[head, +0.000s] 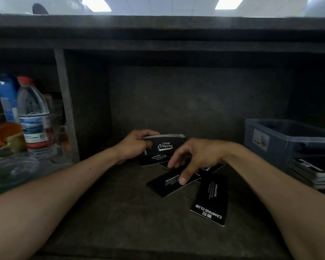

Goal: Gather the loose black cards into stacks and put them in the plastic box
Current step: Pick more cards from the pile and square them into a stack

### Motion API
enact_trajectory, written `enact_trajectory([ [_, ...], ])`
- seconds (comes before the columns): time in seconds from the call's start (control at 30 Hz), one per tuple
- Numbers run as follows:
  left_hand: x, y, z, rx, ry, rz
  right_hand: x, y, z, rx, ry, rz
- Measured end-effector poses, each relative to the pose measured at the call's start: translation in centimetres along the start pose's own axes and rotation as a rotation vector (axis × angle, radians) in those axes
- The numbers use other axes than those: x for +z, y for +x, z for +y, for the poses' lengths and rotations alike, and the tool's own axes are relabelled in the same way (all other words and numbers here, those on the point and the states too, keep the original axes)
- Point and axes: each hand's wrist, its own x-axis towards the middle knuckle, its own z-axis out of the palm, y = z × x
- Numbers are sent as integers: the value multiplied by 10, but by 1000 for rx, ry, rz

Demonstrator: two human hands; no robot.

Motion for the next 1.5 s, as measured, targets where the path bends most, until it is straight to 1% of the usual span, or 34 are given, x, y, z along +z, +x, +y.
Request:
enact_trajectory([
  [0.13, -1, 2, -1, -6, -10, -3, -2, 2, 3, -16, 8, 172],
  [0.2, -1, 3, -3, -8, -18, -15, -9, -1, 4, -64, 33, 312],
  [0.3, -2, 4, -4, -20, -27, -24, -20, -8, 7, -176, 168, 530],
  [0.37, -1, 4, -5, -22, -39, -13, -25, -9, 10, -229, 75, 693],
  [0.43, 0, 5, -5, -23, -41, -7, -27, -9, 12, -183, -3, 787],
  [0.5, 0, 4, -4, -20, -36, -4, -27, -7, 18, -88, -35, 798],
  [0.57, 0, 4, -4, -16, -33, -6, -25, -4, 21, -4, -68, 743],
  [0.63, -1, 3, -3, -16, -26, -8, -21, 2, 22, 17, -22, 732],
  [0.7, -1, 3, -3, -20, -31, -11, -18, 5, 21, -15, 37, 795],
  [0.73, -1, 2, -3, -22, -40, -15, -17, 6, 21, -44, -2, 816],
  [0.8, -1, 2, -3, -22, -41, -26, -13, 7, 23, -91, -113, 772],
  [0.9, -4, 0, -1, -3, 19, -34, 1, 14, 28, -139, -98, 684],
  [0.97, -5, -2, 0, 18, 53, -58, 8, 22, 30, -159, -50, 733],
  [1.0, -5, -3, 0, 31, 62, -58, 8, 25, 29, -153, -36, 793],
  [1.07, -2, -3, -1, 68, 76, -29, 1, 27, 29, -63, -88, 948],
  [1.1, -1, -3, -2, 82, 82, -10, -5, 26, 30, 31, -134, 997],
  [1.13, -1, -3, -2, 86, 88, 0, -12, 22, 31, 146, -164, 992],
  [1.17, 0, -2, -1, 77, 90, -1, -19, 17, 32, 263, -173, 923],
  [1.2, -1, -1, -1, 57, 82, -11, -24, 10, 33, 356, -162, 797],
  [1.23, -1, -1, 0, 29, 59, -18, -26, 3, 33, 416, -137, 631],
  [1.3, -1, 0, 2, -20, -6, -17, -30, -7, 33, 449, -132, 282],
  [1.33, -1, 0, 3, -28, -25, -12, -31, -12, 30, 448, -176, 134],
  [1.37, 0, 0, 3, -28, -31, -6, -32, -15, 27, 439, -225, 37],
  [1.4, 0, 1, 3, -24, -31, -2, -33, -18, 26, 425, -256, -8],
  [1.43, 0, 1, 2, -21, -27, 1, -34, -18, 25, 408, -256, -14],
  [1.5, -1, 2, 1, -25, -21, 3, -33, -19, 27, 364, -186, 17],
])
